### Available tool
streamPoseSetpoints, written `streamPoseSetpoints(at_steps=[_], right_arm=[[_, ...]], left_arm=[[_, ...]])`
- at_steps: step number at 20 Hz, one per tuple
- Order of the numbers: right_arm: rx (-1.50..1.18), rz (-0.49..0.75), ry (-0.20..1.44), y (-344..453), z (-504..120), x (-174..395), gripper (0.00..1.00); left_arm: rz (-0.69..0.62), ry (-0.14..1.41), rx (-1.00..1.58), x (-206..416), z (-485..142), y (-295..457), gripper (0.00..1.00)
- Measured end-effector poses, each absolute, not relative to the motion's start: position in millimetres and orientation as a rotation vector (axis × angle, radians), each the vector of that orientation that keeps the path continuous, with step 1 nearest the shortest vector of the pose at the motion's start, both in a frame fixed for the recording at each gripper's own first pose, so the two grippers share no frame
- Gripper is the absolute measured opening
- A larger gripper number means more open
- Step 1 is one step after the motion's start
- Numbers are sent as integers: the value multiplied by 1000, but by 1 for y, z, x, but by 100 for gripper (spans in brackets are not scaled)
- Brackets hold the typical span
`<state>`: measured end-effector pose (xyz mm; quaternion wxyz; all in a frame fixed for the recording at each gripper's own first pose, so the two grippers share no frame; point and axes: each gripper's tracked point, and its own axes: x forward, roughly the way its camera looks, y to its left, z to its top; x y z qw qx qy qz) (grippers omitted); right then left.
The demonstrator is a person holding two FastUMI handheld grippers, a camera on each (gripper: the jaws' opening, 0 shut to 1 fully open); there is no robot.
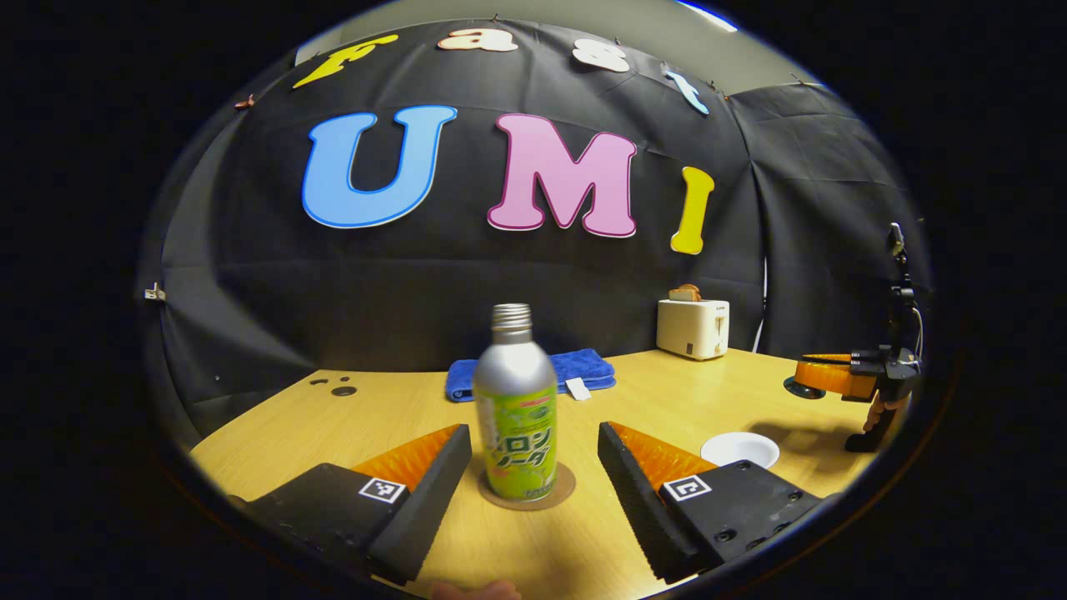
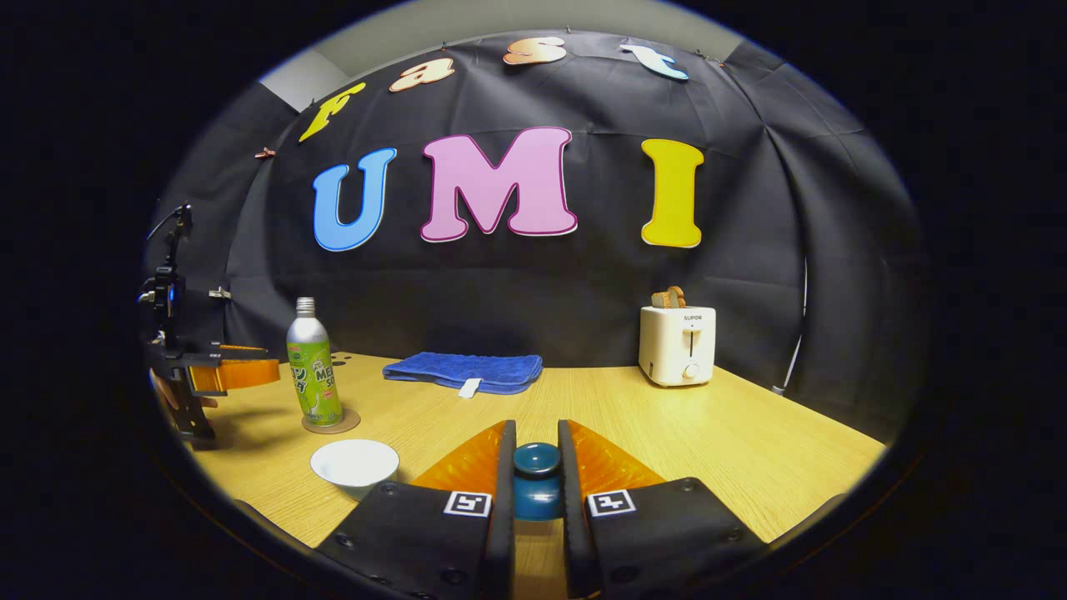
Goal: Open the teacup lid with one hand, grasp the water bottle and pour water into the teacup with the other hand; after pouring, place the water bottle on the coaster and then close the teacup lid.
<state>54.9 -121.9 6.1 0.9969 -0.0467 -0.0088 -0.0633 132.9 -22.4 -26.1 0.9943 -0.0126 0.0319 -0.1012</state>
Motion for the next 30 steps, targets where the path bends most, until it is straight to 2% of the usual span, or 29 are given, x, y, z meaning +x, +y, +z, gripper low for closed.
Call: streamPoseSetpoints(at_steps=[9, 17, 30], right_arm=[[-93, -76, -16, -89, 3, 48, 27], [-57, 70, 2, -7, -7, 61, 27], [-105, 118, 188, 30, -43, 99, 28]], left_arm=[[-63, 20, -19, 113, -32, 21, 96], [-62, 19, -19, 115, -34, 22, 95], [-64, 18, -17, 117, -34, 23, 95]])
